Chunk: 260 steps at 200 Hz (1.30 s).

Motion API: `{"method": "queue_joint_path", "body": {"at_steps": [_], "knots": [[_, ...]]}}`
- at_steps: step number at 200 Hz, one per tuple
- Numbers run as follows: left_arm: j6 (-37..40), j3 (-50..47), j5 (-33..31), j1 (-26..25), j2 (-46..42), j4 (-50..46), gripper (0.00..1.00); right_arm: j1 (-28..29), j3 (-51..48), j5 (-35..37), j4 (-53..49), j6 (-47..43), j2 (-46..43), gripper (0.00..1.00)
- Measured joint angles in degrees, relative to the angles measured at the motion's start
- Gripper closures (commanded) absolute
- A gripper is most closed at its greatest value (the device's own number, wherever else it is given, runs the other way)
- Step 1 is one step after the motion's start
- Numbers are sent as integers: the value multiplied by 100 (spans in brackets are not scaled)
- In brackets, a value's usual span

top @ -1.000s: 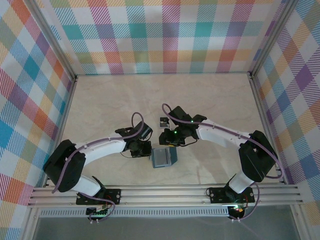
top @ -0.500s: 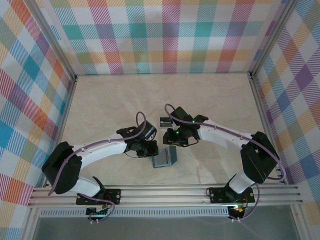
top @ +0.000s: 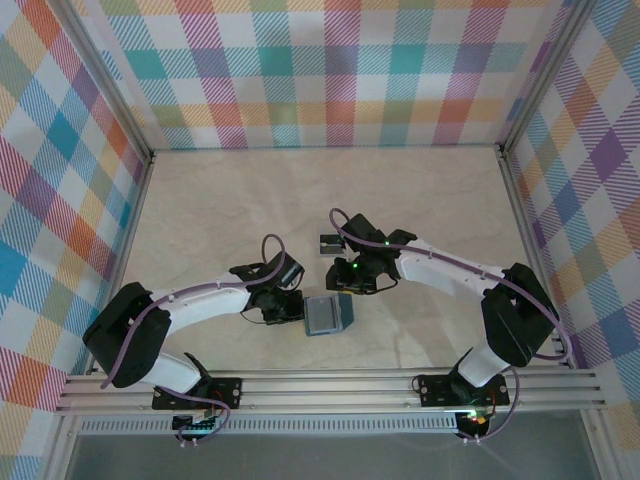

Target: Take the credit cards out of the card holder

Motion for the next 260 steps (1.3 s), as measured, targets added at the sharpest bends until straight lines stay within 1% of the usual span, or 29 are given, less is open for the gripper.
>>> {"method": "queue_joint_path", "body": {"at_steps": [17,39,69,92,112,159,217,260], "knots": [[2,0,-17,20,0,13,86,57,72,-79,-85,0,0,66],[11,-20,-42,79,0,109,82,170,269,-192,-122,-7,87,66],[20,-92,-57,190,2,181,80,310,503,-278,-125,-20,315,67],[22,-107,-57,223,39,286,81,374,527,-295,-140,-17,461,67],[22,-114,-48,227,155,345,85,400,527,-297,-175,-2,570,68],[22,-260,-37,234,238,564,89,527,761,-293,-254,68,916,76],[22,-391,61,264,201,811,90,745,868,-302,-188,214,1504,82],[28,-426,107,267,184,857,90,774,863,-328,-57,302,1790,79]]}}
